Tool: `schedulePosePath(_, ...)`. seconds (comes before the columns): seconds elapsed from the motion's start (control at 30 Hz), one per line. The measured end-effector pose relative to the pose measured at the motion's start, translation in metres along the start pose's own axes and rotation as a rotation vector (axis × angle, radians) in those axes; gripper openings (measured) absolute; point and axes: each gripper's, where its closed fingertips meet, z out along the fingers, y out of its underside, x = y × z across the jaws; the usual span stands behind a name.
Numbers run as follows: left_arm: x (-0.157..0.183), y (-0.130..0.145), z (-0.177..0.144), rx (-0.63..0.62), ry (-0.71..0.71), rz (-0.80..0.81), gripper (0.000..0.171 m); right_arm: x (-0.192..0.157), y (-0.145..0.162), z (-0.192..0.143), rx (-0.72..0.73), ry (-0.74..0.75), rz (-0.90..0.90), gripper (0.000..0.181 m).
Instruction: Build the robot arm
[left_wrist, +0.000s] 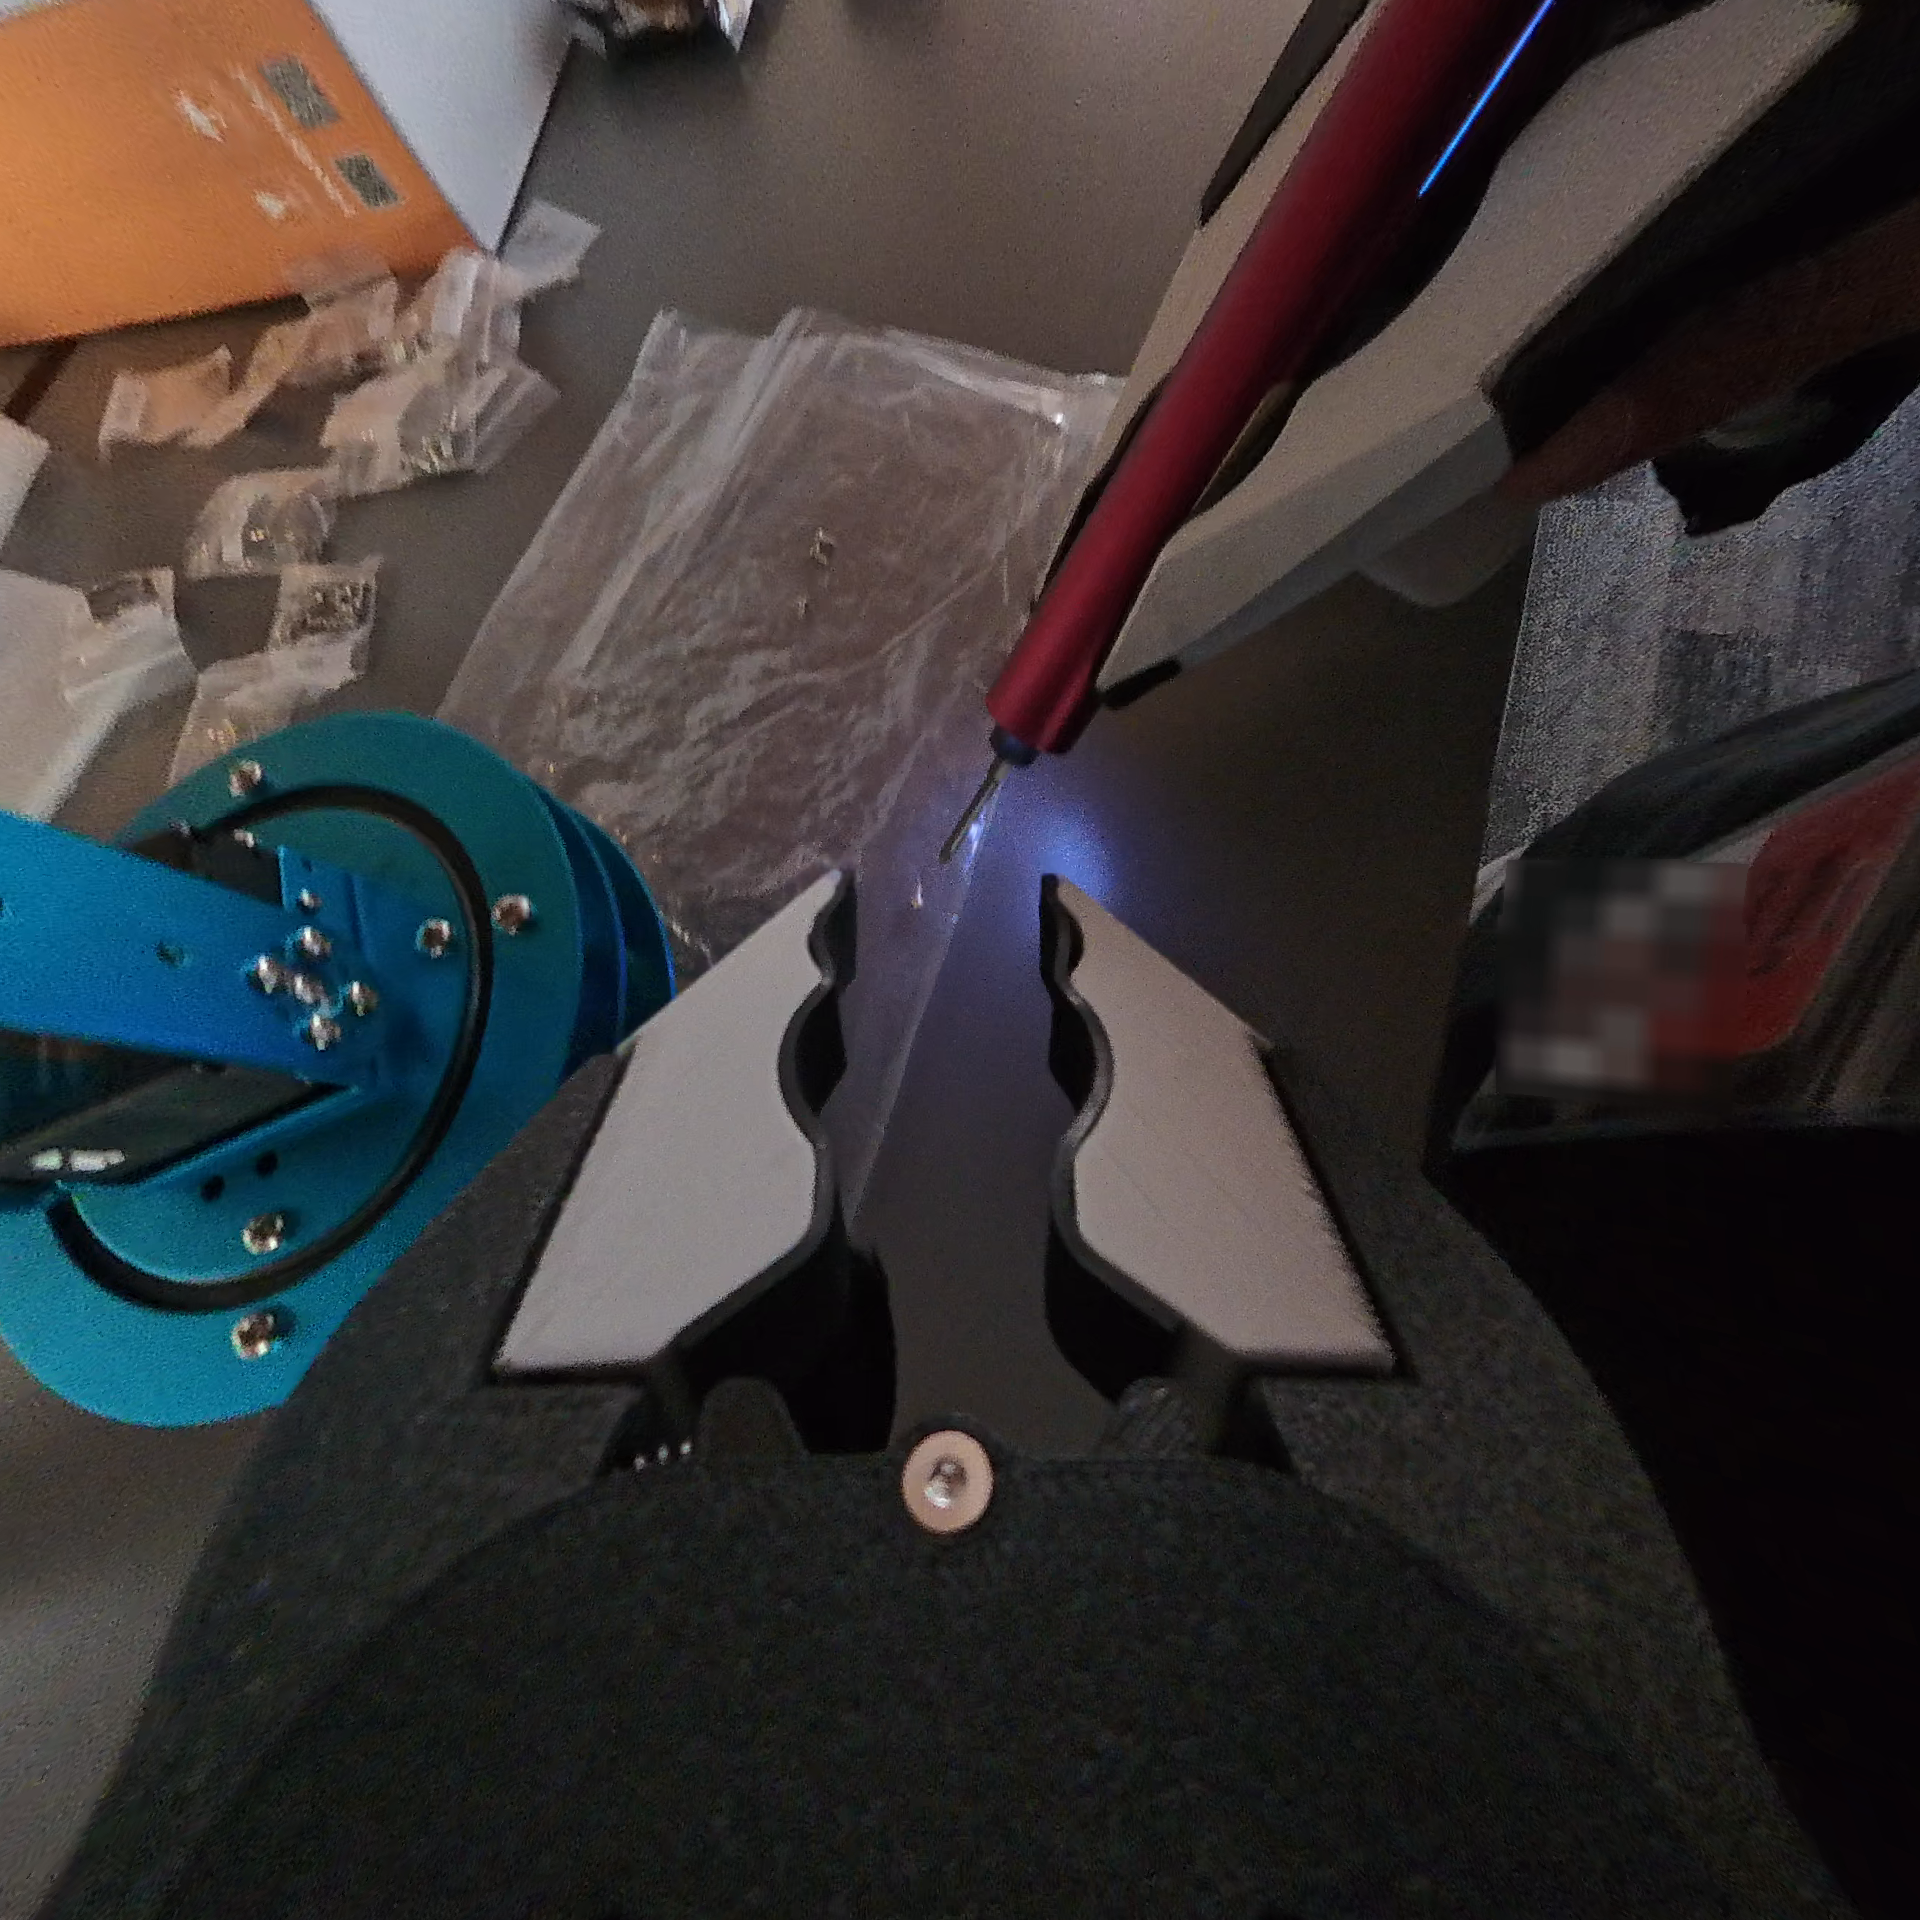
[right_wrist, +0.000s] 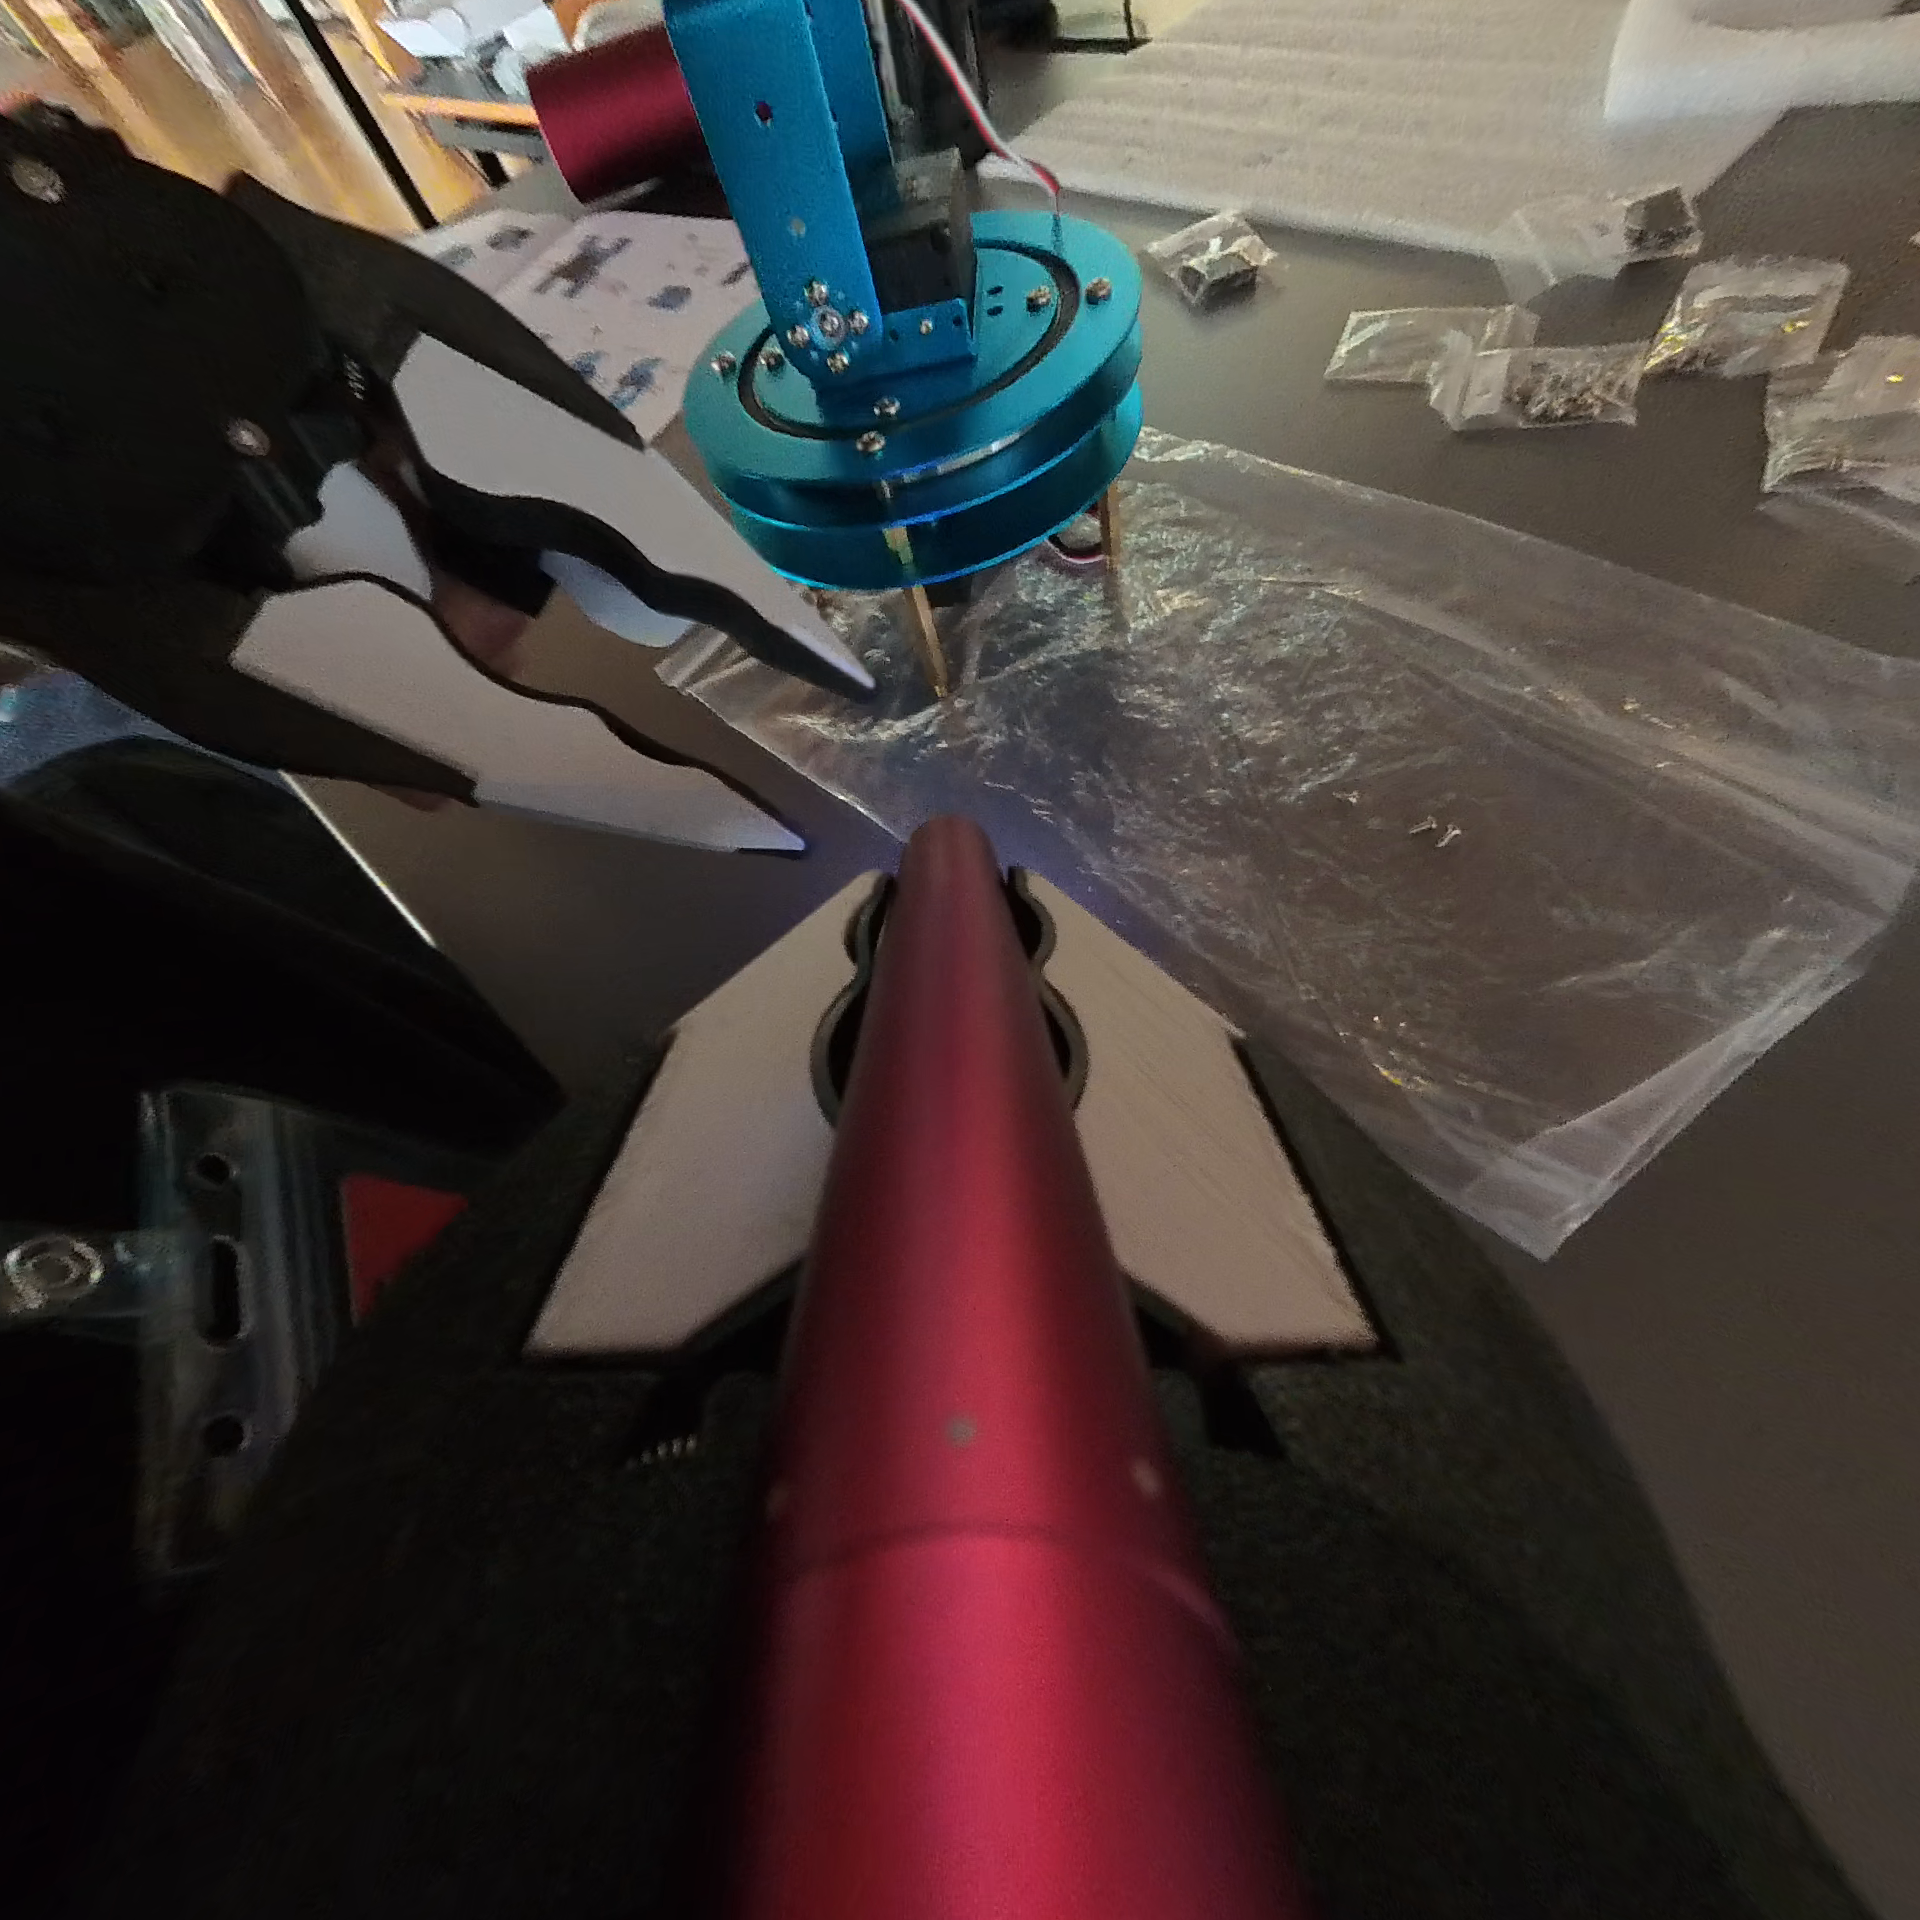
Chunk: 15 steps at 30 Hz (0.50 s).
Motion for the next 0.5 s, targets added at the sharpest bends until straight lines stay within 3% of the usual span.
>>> schedulePosePath(0.2, -0.006, 0.014, -0.014, 0.018, 0.028, -0.153, 0.031, -0.005, 0.002, 0.011, -0.027, 0.042, -0.059, 0.022)
schedulePosePath(0.5, -0.002, 0.02, -0.015, 0.01, 0.036, -0.191, 0.03, -0.01, 0.0, 0.016, -0.04, 0.038, -0.081, 0.022)
